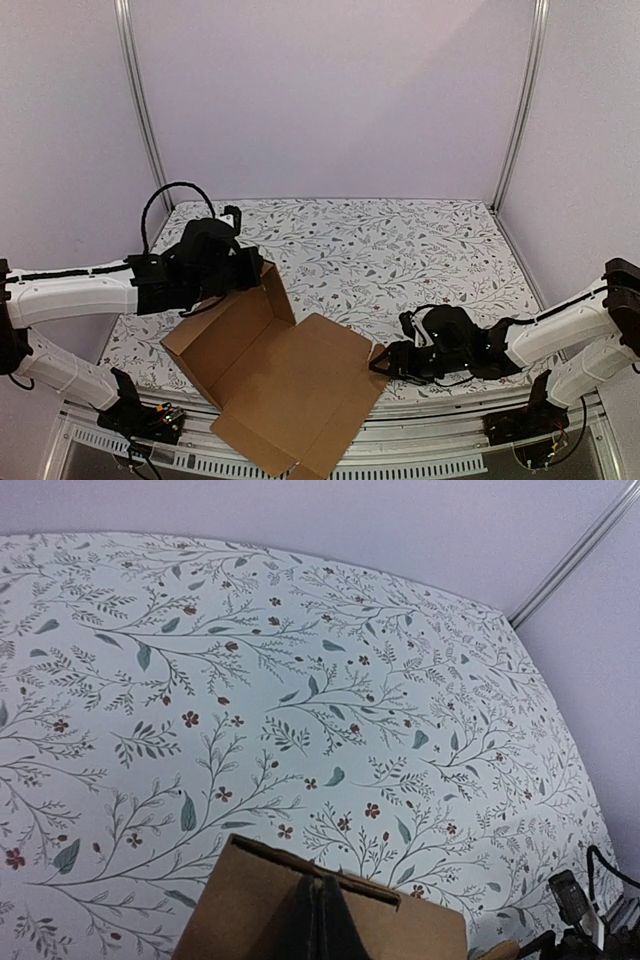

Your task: Fold the paper box

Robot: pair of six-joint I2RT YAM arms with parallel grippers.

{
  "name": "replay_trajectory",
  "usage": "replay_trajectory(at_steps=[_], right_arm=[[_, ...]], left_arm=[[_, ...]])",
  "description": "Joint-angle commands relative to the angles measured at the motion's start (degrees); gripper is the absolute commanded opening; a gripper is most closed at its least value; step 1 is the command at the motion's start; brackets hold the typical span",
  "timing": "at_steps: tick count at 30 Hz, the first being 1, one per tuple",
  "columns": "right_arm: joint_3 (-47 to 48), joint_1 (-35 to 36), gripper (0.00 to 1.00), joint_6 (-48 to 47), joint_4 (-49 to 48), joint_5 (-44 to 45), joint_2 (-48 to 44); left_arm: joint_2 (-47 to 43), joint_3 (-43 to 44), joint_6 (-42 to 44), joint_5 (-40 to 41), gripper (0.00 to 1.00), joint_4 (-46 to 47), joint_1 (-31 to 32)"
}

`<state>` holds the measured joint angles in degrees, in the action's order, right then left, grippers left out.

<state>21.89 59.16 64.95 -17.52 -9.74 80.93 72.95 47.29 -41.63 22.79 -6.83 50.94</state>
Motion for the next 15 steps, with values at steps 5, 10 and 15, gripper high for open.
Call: replay_trajectory(at_steps=[5,10,15], right_arm=[[-2.11,1.16,0.56,2.02,-9.21,-0.65,4.5],[-2.42,1.49,0.45,2.22,-13.68,-1.26,6.09],[-2.47,1.7,0.31,1.9,-16.29,-1.57,6.2]], left_arm=[[-2.96,-6.93,-0.49,-0.33,0.0,-8.87,-2.59],[-5.81,-9.38,-0.77,0.37,0.0,-9.38,-3.34],[-7.68,-11.4,-1.64,0.81,0.0,-9.83,-3.82]])
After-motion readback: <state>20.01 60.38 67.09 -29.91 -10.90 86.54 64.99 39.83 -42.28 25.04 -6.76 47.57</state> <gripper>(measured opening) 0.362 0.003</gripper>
